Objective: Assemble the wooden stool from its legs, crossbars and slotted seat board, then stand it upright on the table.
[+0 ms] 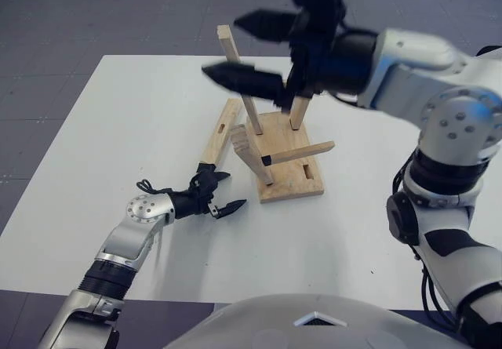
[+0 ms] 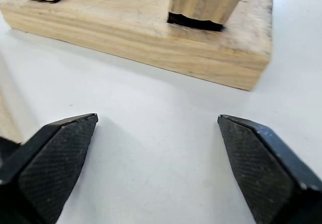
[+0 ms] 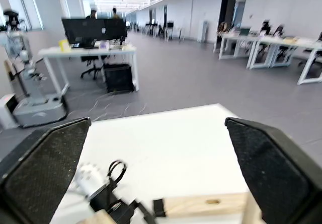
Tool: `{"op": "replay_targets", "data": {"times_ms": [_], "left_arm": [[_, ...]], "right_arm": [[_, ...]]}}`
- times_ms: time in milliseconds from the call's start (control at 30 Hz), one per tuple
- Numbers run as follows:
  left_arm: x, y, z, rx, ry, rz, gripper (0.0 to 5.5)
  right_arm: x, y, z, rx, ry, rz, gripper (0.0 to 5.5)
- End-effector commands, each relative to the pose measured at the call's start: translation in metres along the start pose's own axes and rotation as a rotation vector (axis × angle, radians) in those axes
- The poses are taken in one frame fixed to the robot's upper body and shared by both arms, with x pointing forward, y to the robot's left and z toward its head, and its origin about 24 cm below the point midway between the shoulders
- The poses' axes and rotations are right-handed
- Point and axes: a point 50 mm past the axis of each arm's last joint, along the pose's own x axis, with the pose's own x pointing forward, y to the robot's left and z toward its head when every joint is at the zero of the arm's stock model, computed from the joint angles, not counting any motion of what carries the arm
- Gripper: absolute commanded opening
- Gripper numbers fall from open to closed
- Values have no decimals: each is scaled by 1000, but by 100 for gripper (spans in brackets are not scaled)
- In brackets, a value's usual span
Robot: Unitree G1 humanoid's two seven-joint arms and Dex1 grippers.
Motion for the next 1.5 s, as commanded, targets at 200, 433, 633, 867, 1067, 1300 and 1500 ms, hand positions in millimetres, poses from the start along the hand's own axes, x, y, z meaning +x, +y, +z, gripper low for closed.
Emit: {"op": "replay_targets", "data": {"times_ms": [200, 433, 633, 867, 1067, 1300, 1500], "left_arm": [[-36, 22, 43, 29, -121, 236, 443], [-77, 30, 148, 108, -400, 412, 443], [-68, -7, 238, -34, -761, 313, 443], [-41, -49, 257, -323, -782, 18, 443], [-38, -57, 257, -359, -731, -13, 443], [-95, -39, 341, -115, -1049, 94, 443], [-49, -58, 262, -330, -659, -145, 443]], "right_arm": [[-55, -59, -10, -59, 2, -408, 492], [-127, -77, -40, -30, 87, -682, 492], [-171, -68, -148, 145, 400, -868, 492], [-163, -68, -186, 193, 456, -881, 492], [-160, -69, -188, 187, 451, -884, 492], [-156, -65, -195, 208, 450, -881, 492], [-157, -67, -193, 199, 449, -880, 492]]}}
